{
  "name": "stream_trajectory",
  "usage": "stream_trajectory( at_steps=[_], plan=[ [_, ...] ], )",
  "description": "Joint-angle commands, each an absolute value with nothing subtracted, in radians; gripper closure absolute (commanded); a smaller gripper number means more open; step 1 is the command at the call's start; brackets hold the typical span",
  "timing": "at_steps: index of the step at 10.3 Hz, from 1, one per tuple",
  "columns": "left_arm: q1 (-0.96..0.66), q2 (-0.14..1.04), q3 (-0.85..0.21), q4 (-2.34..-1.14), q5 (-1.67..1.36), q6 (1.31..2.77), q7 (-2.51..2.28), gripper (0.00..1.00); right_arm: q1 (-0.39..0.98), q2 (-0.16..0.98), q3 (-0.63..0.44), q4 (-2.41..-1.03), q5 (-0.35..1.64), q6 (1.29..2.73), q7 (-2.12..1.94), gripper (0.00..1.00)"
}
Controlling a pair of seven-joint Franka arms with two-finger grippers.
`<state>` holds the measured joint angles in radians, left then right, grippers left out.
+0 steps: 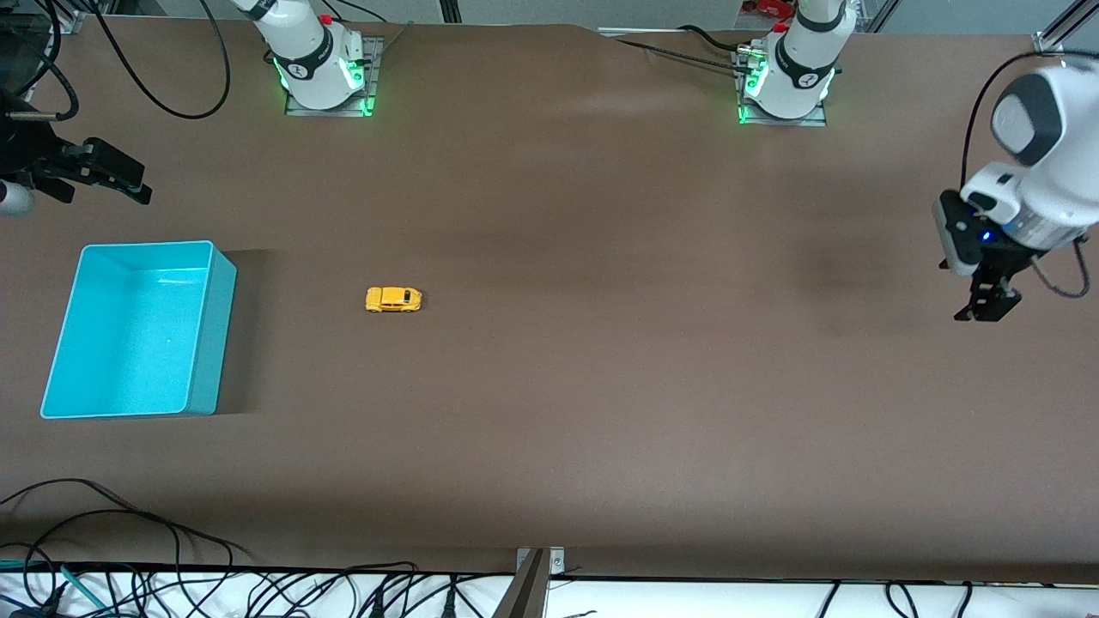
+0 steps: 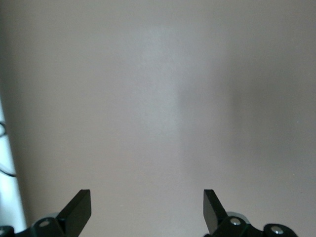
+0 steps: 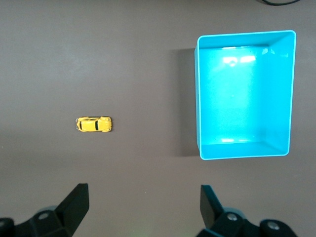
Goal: Wind up and store yellow beetle car
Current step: 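Reach the right gripper to the car while the left gripper returns to rest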
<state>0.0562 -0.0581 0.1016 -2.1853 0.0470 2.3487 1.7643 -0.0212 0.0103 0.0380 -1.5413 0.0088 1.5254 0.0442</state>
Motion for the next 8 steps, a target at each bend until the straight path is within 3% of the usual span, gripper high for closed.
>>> stream_trajectory(
  at_steps=[1,6,8],
  plan=[
    [0.038,-0.165,0.094,-2.175,0.002,2.254,1.753,0.00,-0.023,0.034,0.037,-1.531,0.075,1.516,0.110,0.00],
    [0.041,-0.175,0.115,-1.884,-0.068,1.791,1.359,0.00,0.041,0.257,0.037,-1.529,0.103,1.594,0.607,0.00],
    [0.040,-0.187,0.097,-1.780,-0.014,1.627,1.062,0.00,0.057,0.297,0.037,-1.537,0.121,1.631,0.726,0.00]
  ],
)
